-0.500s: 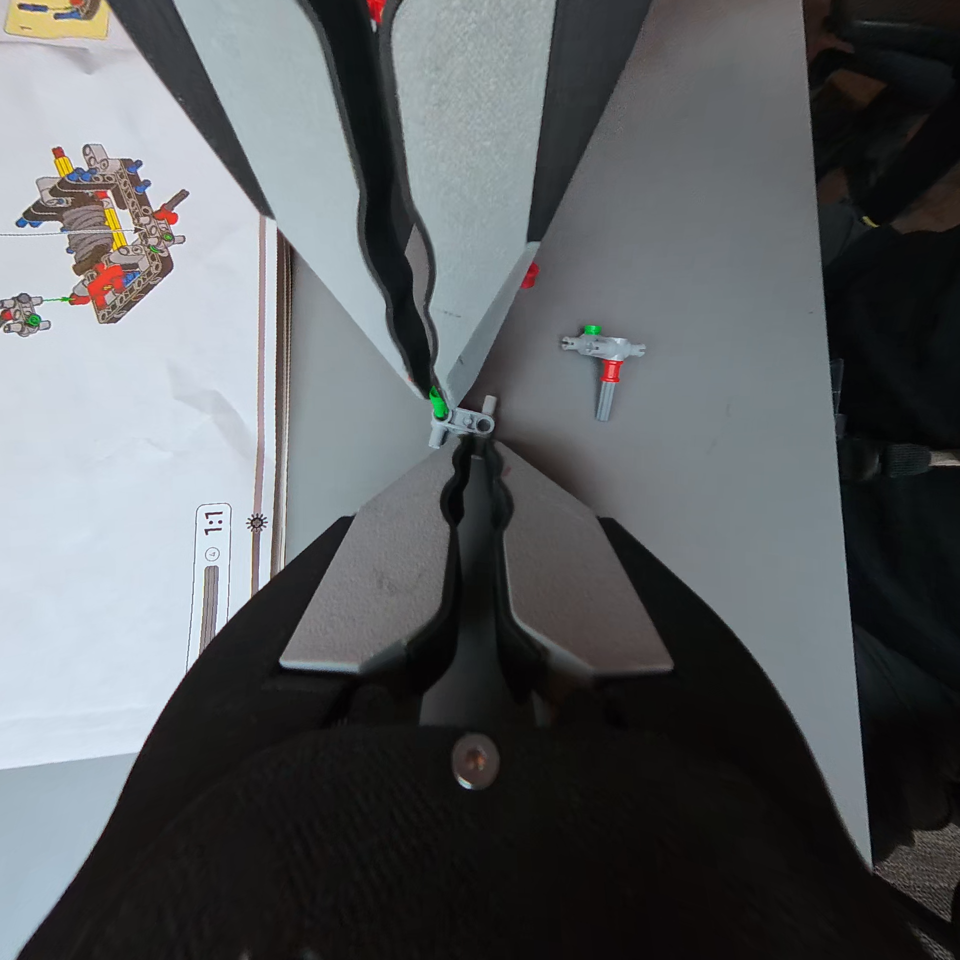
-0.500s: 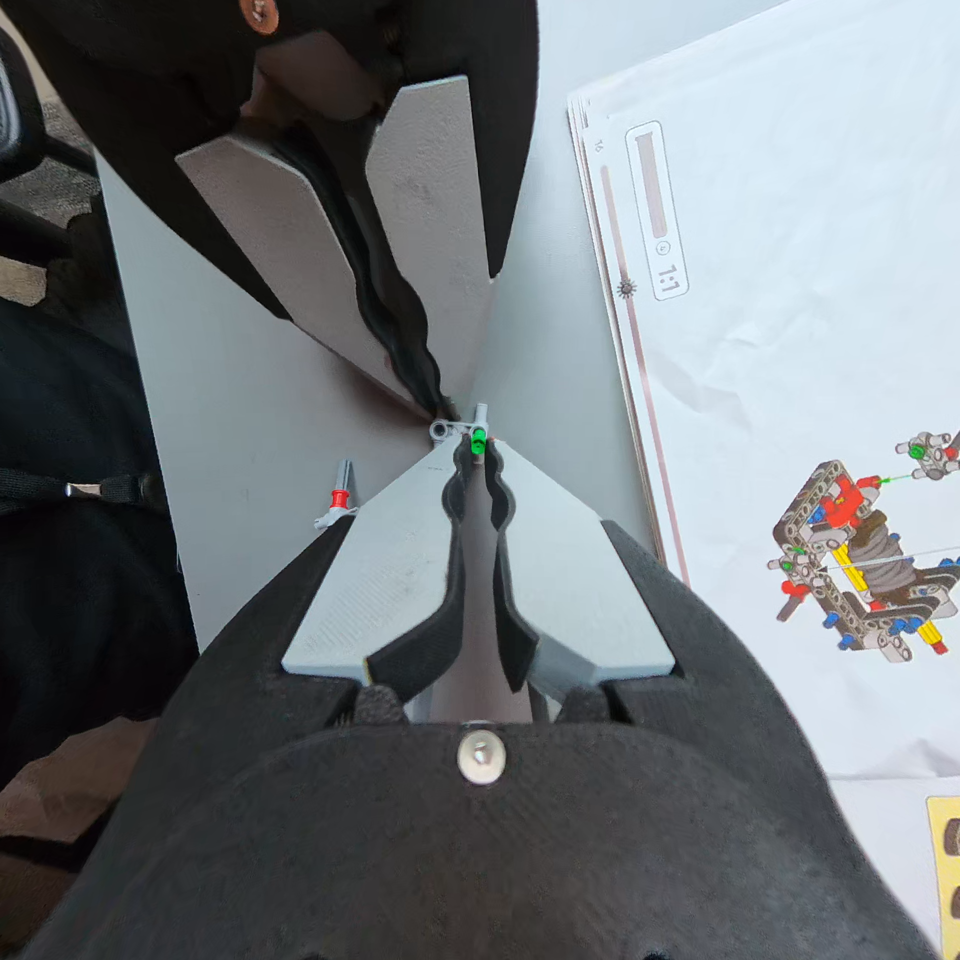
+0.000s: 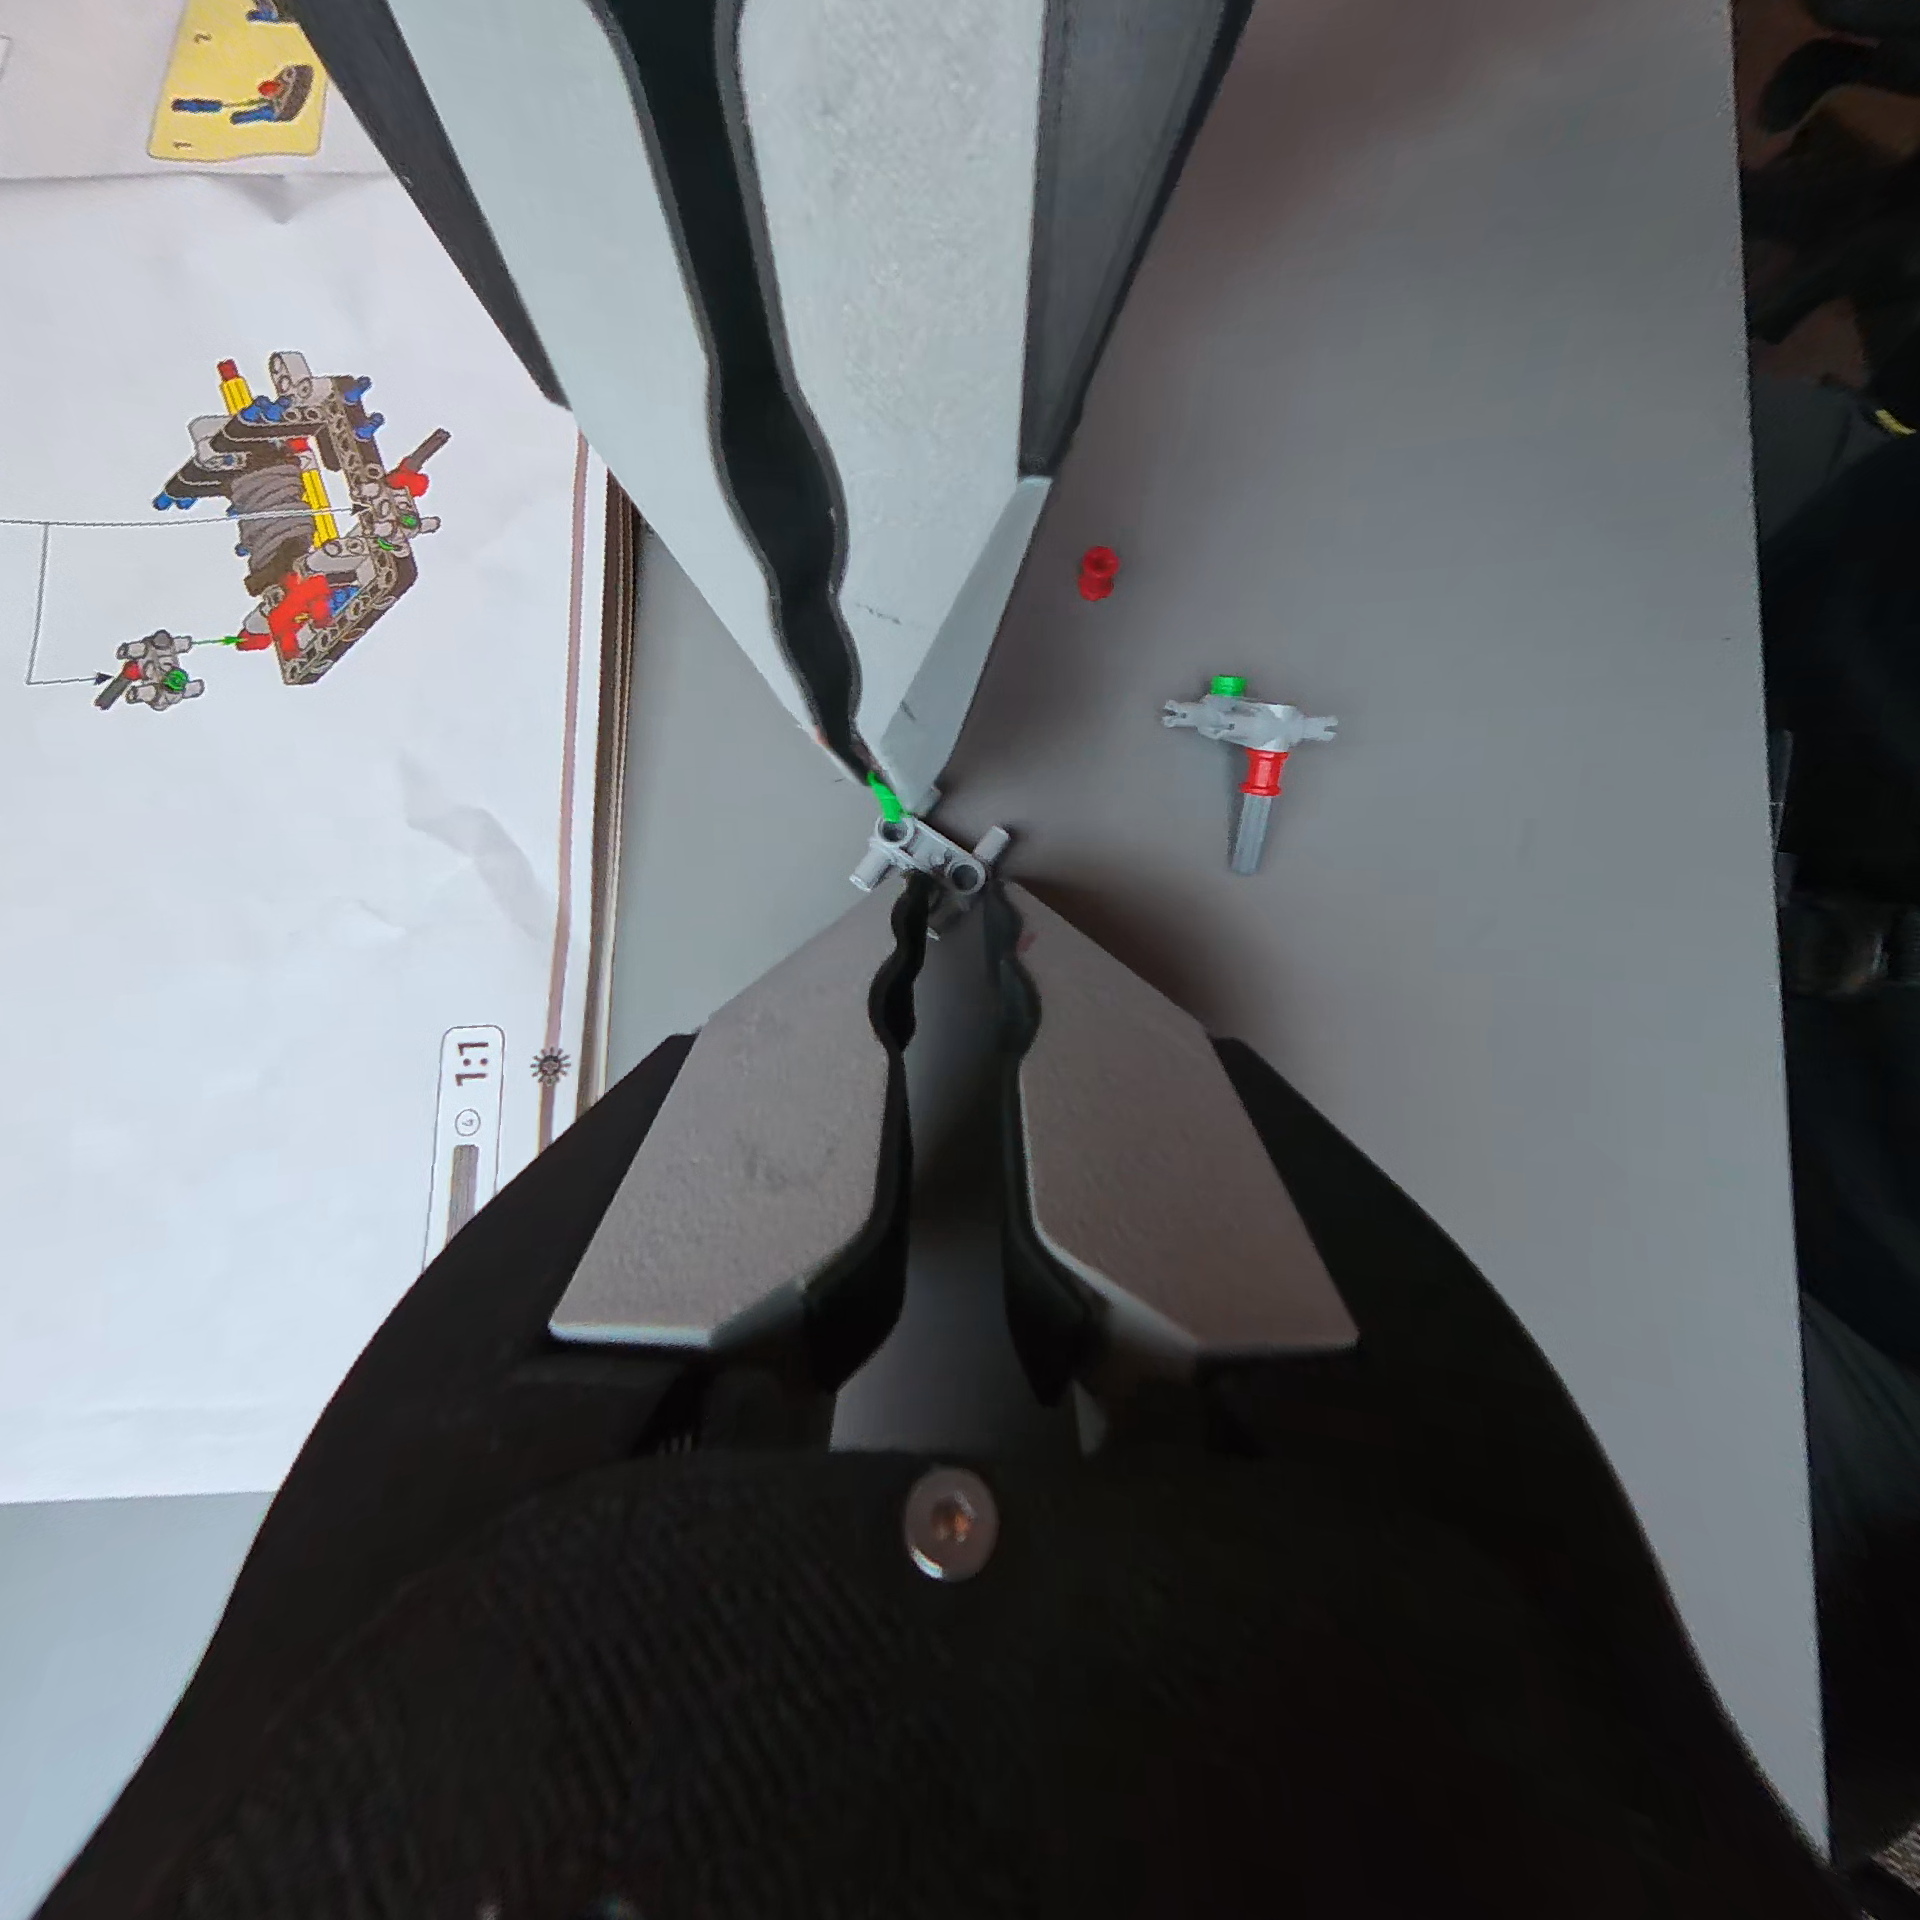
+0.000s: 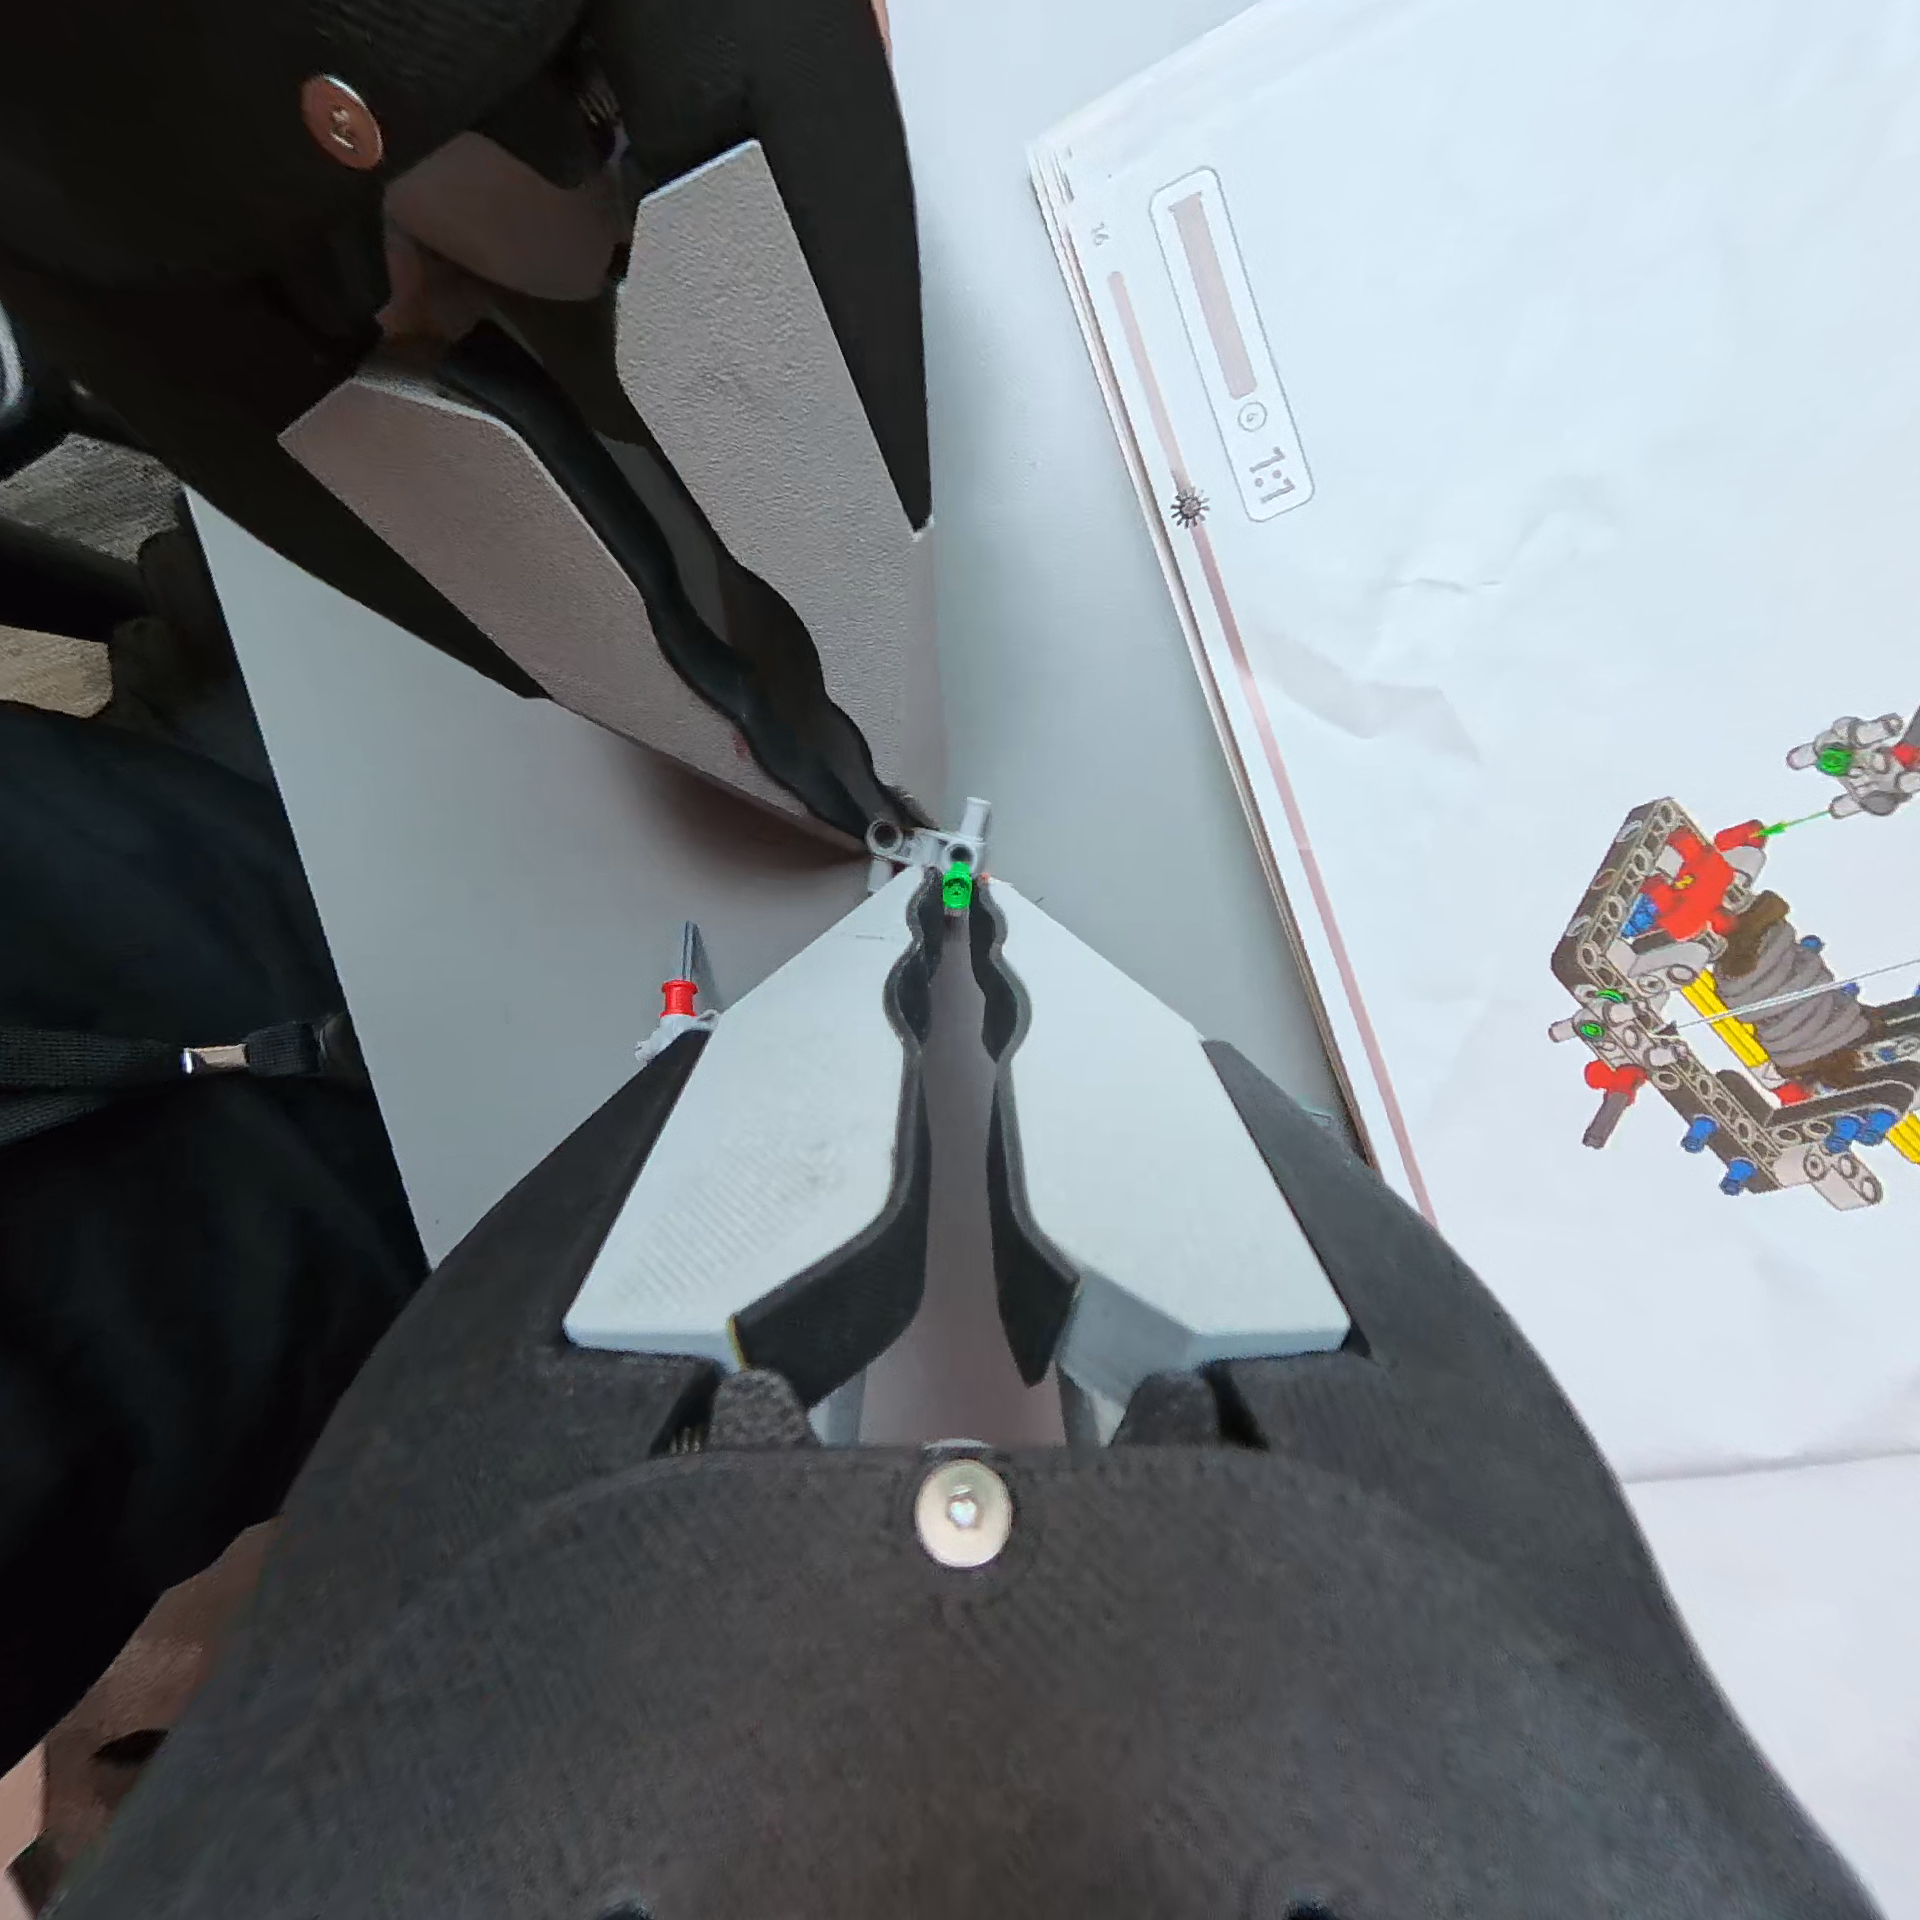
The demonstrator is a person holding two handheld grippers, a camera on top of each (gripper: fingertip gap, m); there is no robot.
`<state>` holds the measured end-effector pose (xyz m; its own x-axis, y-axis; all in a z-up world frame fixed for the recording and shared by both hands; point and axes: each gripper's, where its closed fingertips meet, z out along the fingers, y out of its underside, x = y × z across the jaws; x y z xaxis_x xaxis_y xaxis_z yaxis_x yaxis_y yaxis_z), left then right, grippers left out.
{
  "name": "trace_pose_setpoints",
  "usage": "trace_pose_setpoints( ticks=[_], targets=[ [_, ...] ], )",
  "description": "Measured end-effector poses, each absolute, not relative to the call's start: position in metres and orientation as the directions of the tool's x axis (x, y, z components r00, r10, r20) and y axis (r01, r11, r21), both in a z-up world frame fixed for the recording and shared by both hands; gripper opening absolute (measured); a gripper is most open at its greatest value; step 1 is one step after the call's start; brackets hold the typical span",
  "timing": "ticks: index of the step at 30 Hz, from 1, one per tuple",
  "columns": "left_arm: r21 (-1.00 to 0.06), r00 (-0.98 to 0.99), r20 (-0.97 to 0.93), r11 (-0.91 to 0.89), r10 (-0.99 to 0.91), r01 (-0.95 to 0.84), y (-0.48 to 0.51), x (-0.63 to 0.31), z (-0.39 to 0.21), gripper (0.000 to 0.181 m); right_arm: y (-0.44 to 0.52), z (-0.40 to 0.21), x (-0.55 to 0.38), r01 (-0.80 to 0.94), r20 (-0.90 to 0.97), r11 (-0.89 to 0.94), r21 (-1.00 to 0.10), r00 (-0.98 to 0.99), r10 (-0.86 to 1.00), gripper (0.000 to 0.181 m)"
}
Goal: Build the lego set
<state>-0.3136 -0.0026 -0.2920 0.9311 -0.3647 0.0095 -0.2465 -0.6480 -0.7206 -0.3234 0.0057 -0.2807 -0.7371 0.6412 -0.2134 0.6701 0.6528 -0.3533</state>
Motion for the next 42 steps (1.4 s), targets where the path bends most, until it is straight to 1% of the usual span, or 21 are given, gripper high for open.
trace_pose_setpoints(
  ticks=[8,25,27,31,35,39,42],
  targets=[
    [-0.721,0.923,-0.021,-0.634,-0.385,-0.280,-0.0023,-0.3168,-0.2920,0.008,0.0067,-0.2818,-0.3281,0.695,-0.207,0.650,-0.307,-0.716,0.667,0.003],
    [-0.720,0.907,-0.048,-0.615,-0.418,-0.322,-0.0033,-0.3170,-0.2920,0.007,0.0016,-0.2844,-0.3309,0.673,-0.179,0.700,-0.239,-0.739,0.649,0.003],
    [-0.721,0.908,-0.041,-0.617,-0.418,-0.316,-0.0034,-0.3169,-0.2920,0.007,0.0021,-0.2844,-0.3306,0.659,-0.163,0.710,-0.249,-0.751,0.640,0.003],
    [-0.721,0.908,-0.032,-0.620,-0.417,-0.310,-0.0037,-0.3165,-0.2921,0.007,0.0035,-0.2850,-0.3285,0.666,-0.168,0.678,-0.312,-0.741,0.650,0.003],
    [-0.722,0.907,-0.015,-0.623,-0.420,-0.301,-0.0039,-0.3144,-0.2921,0.007,0.0024,-0.2883,-0.3262,0.643,-0.119,0.676,-0.360,-0.750,0.650,0.003],
    [-0.722,0.907,-0.017,-0.623,-0.420,-0.302,-0.0040,-0.3145,-0.2921,0.007,0.0014,-0.2877,-0.3267,0.652,-0.163,0.647,-0.395,-0.743,0.649,0.003],
    [-0.722,0.912,-0.027,-0.623,-0.409,-0.301,-0.0041,-0.3173,-0.2919,0.006,-0.0009,-0.2826,-0.3306,0.642,-0.175,0.603,-0.474,-0.739,0.650,0.003]
  ],
)
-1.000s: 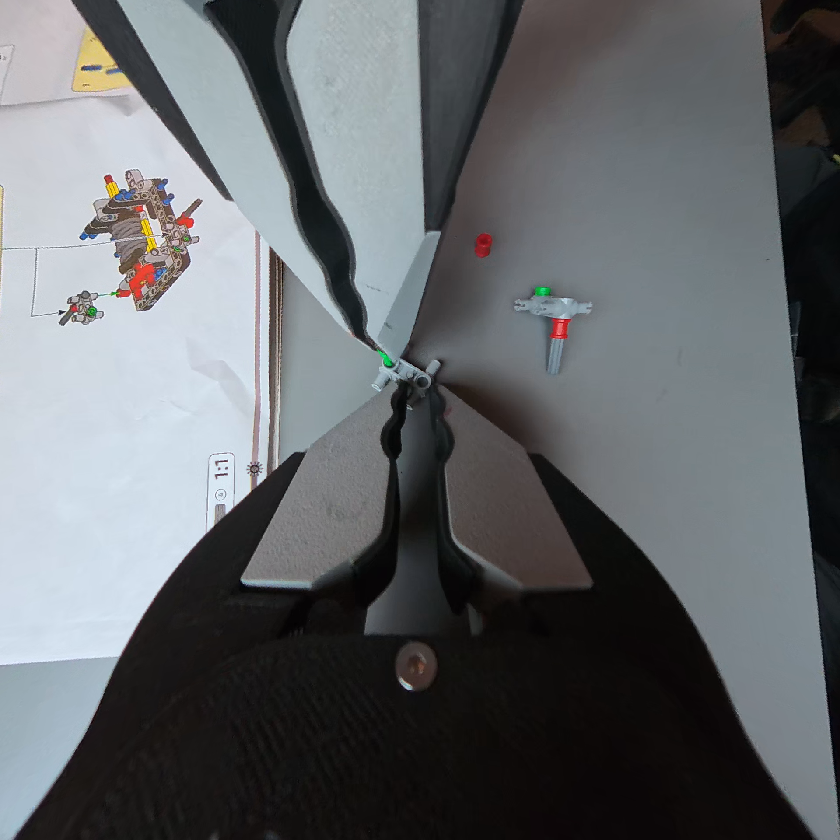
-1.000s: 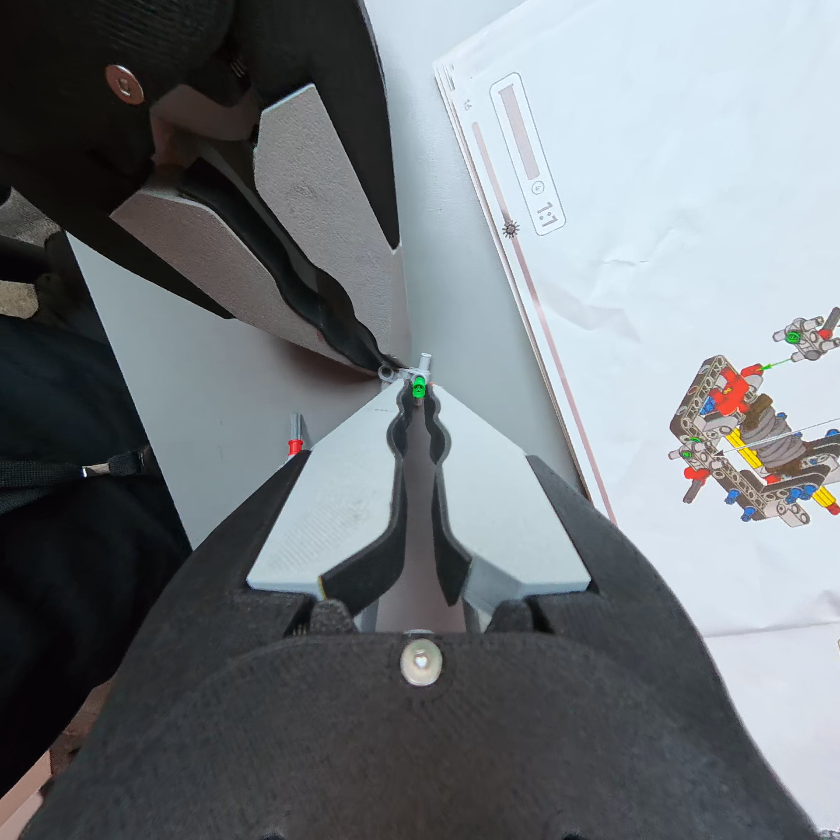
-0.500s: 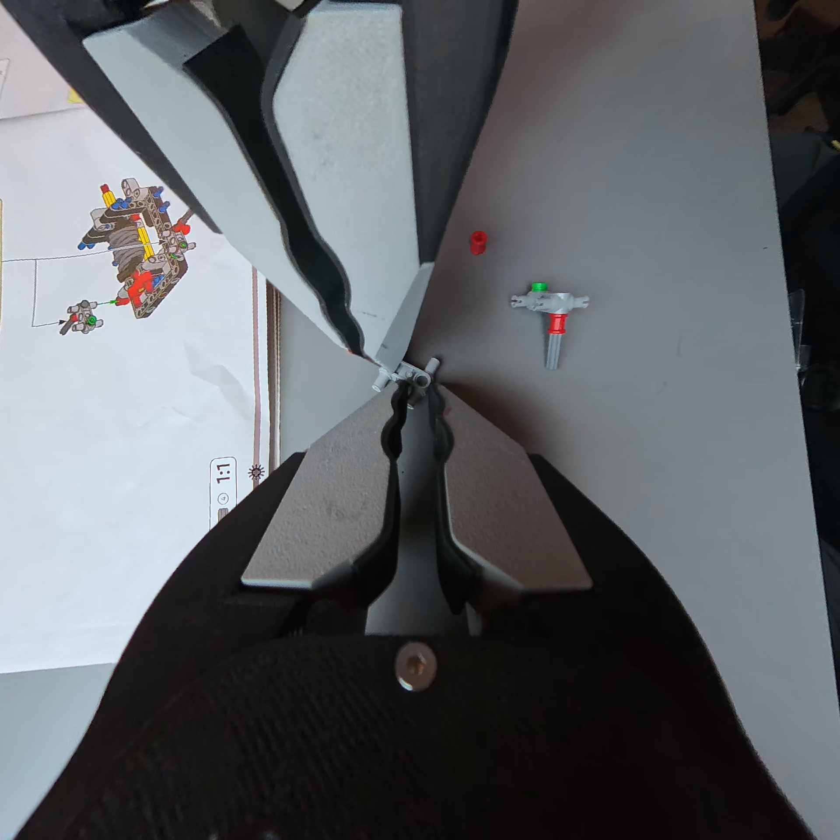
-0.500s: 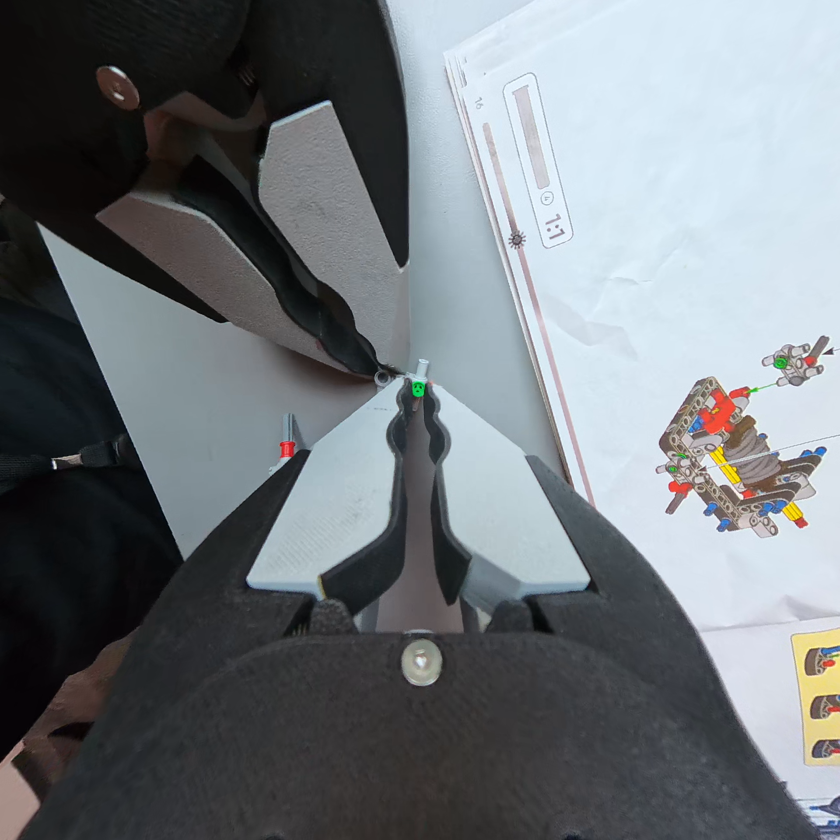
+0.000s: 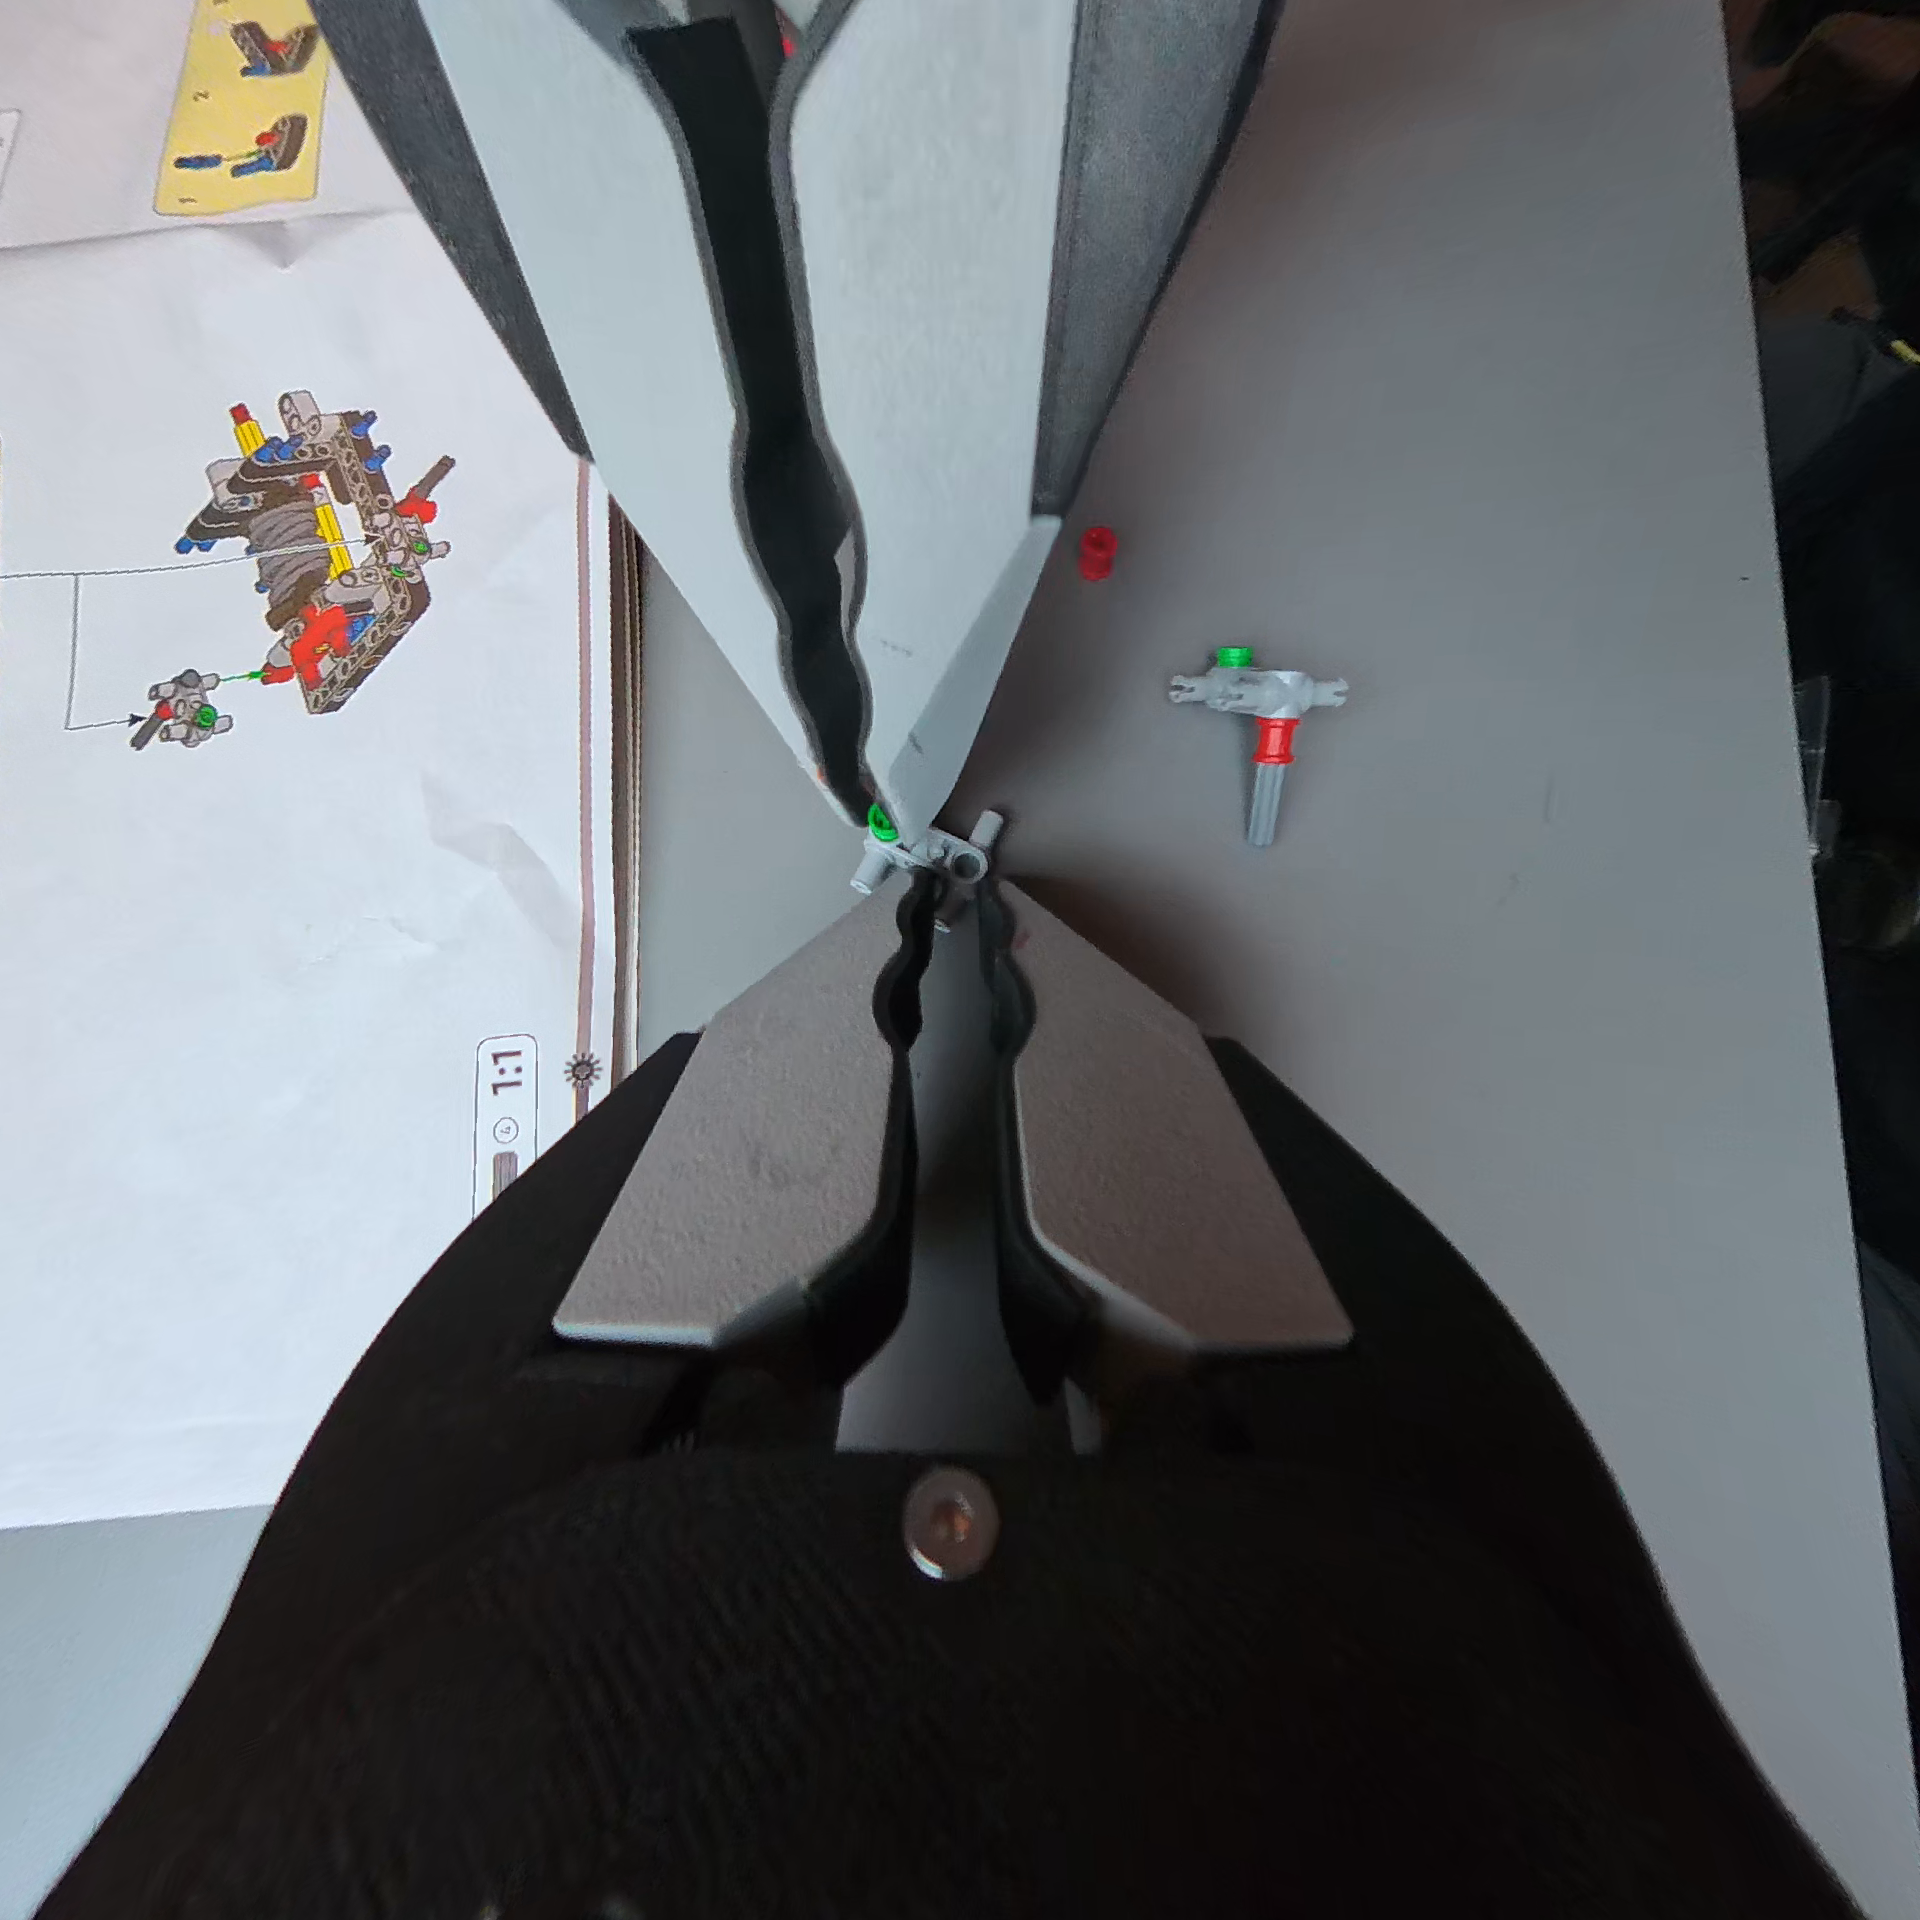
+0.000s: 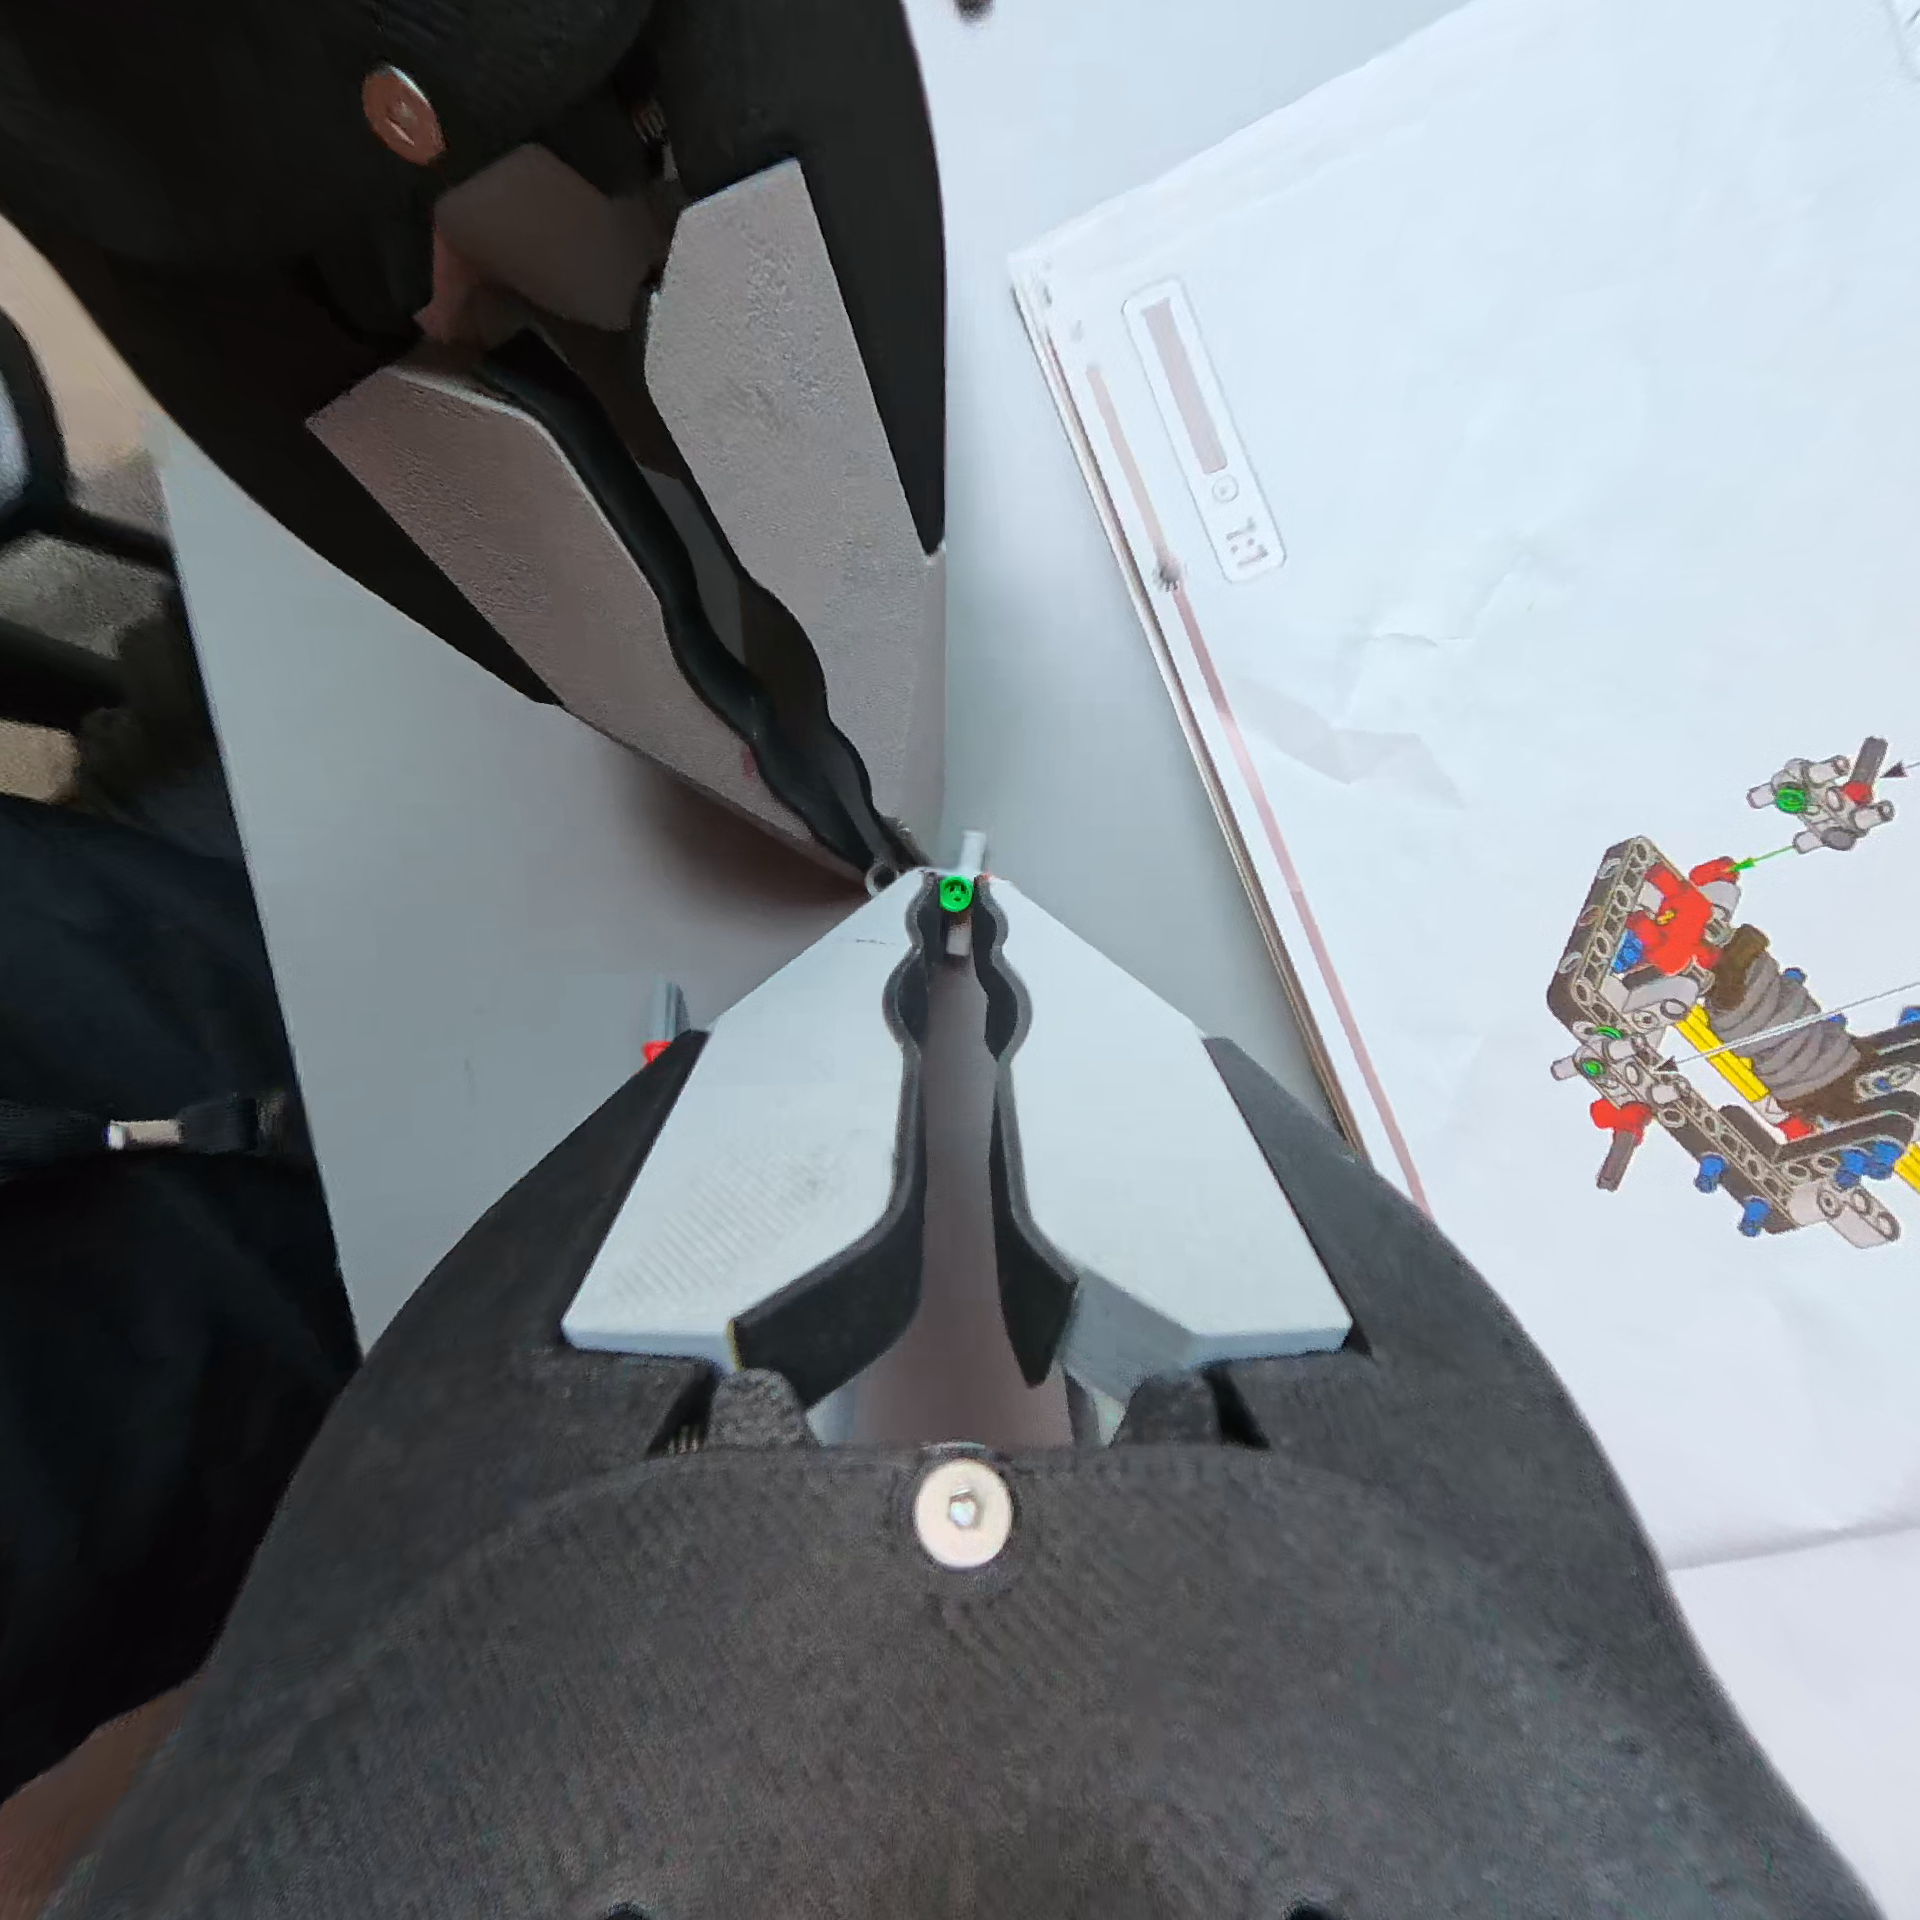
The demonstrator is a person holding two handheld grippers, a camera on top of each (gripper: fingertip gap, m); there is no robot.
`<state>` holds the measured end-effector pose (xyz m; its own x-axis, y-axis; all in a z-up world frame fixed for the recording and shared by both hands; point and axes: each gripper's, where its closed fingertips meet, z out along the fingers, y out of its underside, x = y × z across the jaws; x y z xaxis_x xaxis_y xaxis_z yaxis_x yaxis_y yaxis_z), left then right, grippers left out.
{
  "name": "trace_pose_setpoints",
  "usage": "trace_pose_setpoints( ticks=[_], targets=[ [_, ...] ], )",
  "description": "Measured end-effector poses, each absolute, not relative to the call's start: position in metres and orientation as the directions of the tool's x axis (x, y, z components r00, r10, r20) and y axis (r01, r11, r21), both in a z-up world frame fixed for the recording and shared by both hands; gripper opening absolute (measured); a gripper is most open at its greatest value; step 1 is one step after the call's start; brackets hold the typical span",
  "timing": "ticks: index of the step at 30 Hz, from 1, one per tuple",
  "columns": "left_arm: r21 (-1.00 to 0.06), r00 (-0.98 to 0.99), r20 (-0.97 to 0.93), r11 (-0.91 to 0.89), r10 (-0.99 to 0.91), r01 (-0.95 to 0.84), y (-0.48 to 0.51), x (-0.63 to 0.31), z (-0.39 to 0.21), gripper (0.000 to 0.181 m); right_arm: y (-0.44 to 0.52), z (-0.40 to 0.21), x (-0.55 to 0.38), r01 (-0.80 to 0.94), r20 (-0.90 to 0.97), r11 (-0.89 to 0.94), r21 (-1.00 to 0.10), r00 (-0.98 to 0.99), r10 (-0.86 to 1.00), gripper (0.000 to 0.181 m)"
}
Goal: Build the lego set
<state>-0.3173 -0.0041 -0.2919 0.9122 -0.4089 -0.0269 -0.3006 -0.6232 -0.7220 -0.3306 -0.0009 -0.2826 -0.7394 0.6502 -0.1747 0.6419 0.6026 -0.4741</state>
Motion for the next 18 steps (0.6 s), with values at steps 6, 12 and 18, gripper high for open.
trace_pose_setpoints(
  ticks=[6,12,18],
  targets=[
    [-0.722,0.911,-0.011,-0.627,-0.413,-0.293,-0.005,-0.317,-0.292,0.006,0.002,-0.265,-0.333,0.635,-0.233,0.510,-0.580,-0.729,0.643,0.000],
    [-0.721,0.910,-0.015,-0.626,-0.414,-0.296,-0.005,-0.317,-0.292,0.006,0.003,-0.284,-0.331,0.587,-0.112,0.615,-0.526,-0.765,0.635,0.000],
    [-0.722,0.910,-0.016,-0.625,-0.415,-0.298,-0.005,-0.316,-0.292,0.006,0.001,-0.267,-0.334,0.591,-0.160,0.539,-0.601,-0.749,0.643,0.000]
  ],
)
